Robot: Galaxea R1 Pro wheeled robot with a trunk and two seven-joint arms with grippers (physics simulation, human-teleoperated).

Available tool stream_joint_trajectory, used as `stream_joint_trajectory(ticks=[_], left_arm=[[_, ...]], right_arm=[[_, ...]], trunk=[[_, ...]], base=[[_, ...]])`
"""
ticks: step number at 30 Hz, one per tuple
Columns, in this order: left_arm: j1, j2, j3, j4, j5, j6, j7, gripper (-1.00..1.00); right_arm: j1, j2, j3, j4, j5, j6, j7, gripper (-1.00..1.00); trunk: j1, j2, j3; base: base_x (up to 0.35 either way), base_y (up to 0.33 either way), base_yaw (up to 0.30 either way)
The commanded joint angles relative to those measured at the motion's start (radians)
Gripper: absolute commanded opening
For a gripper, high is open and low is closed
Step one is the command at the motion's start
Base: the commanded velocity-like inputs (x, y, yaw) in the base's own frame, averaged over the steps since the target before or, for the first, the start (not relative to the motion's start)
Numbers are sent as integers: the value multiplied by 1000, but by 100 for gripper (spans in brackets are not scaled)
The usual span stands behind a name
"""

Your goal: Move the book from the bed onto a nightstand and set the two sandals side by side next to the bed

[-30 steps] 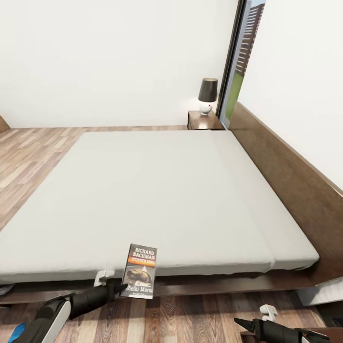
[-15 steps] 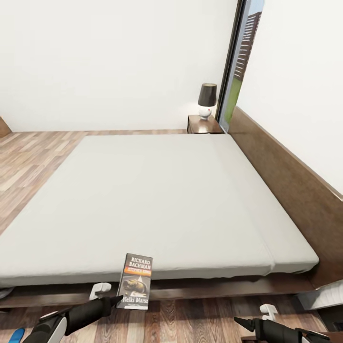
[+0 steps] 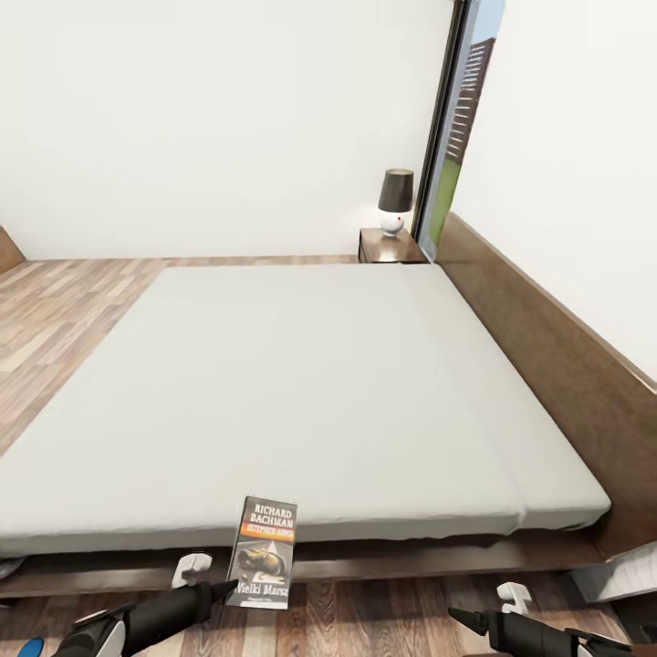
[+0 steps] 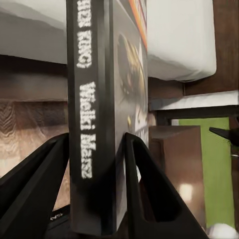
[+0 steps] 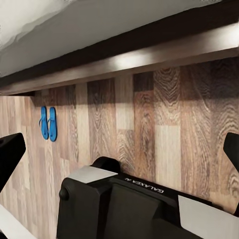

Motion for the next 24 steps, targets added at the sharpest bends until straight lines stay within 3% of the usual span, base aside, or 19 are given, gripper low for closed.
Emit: stream_joint_trajectory(ticks=[1, 7, 14, 24], left_arm=[[-1, 0, 2, 16, 9, 9, -7, -100], [-1, 0, 0, 71, 5, -4, -11, -100], [-1, -1, 0, 172, 4, -176, -12, -100], [0, -3, -5, 179, 2, -197, -11, -100]], right_arm=[[0, 0, 5, 0, -10, 10, 1, 100], [0, 0, 3, 0, -10, 13, 1, 100], [0, 0, 3, 45, -10, 10, 4, 100], [0, -1, 2, 71, -11, 10, 7, 100]], trunk=[[0, -1, 1], [0, -1, 11], [0, -1, 22], [0, -1, 38]], base=[[0, 0, 0], [0, 0, 0], [0, 0, 0], [0, 0, 0]])
